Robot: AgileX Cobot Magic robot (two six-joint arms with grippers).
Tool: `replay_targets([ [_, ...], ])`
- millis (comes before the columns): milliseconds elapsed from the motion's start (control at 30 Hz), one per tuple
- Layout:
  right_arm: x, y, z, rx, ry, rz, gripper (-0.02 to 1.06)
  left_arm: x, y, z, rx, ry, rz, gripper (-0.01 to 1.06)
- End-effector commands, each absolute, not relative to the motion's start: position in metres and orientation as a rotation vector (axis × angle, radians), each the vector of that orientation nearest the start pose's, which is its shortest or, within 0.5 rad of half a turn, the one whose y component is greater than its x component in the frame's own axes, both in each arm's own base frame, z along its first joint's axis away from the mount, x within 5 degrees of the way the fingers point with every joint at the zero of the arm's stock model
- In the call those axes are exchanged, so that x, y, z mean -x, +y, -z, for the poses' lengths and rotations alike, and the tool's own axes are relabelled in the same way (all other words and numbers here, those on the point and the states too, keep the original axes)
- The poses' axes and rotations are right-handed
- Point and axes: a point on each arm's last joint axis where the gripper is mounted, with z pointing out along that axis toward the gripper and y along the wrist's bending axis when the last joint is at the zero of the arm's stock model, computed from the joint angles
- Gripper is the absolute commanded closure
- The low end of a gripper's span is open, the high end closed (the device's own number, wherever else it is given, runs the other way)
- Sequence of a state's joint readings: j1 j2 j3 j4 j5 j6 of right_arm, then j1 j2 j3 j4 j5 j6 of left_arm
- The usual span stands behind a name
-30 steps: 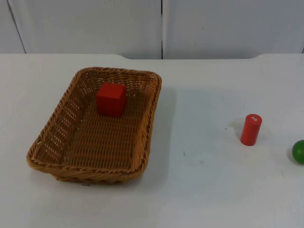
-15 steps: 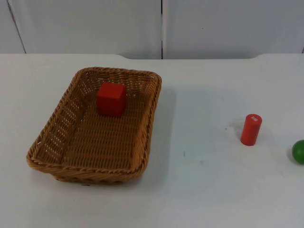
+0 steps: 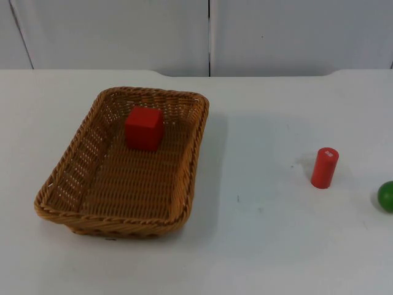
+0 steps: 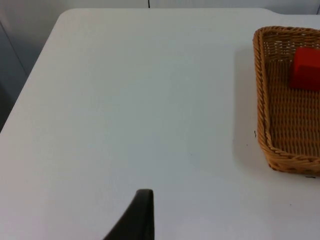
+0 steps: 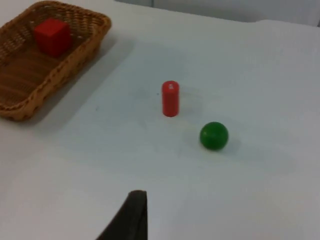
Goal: Pick up the basket with the left hand and place the object to the left of the red cylinder into the basket with the right hand.
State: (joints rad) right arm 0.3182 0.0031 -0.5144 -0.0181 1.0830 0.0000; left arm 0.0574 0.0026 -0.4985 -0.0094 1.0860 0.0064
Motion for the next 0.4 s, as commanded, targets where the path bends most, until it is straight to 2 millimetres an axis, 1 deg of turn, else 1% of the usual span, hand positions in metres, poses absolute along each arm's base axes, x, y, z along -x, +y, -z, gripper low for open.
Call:
replay_targets([
  [0,0.0068,-0.0032,-0.2801,0.287,2.029,-0.142,-0.01,0.0047,-0.0009,-0.2742,0.062,2.065,-0.029,0.00],
  [167,0.0070,-0.0026,-0.2801,0.200,2.037,-0.088,-0.01,0.0047,-0.0009,-0.2742,0.062,2.065,-0.029,0.00],
  [367,0.0072,-0.0022,-0.2801,0.139,2.042,-0.051,-0.01,0.0047,-0.0009,-0.2742,0.062,2.065,-0.029,0.00],
])
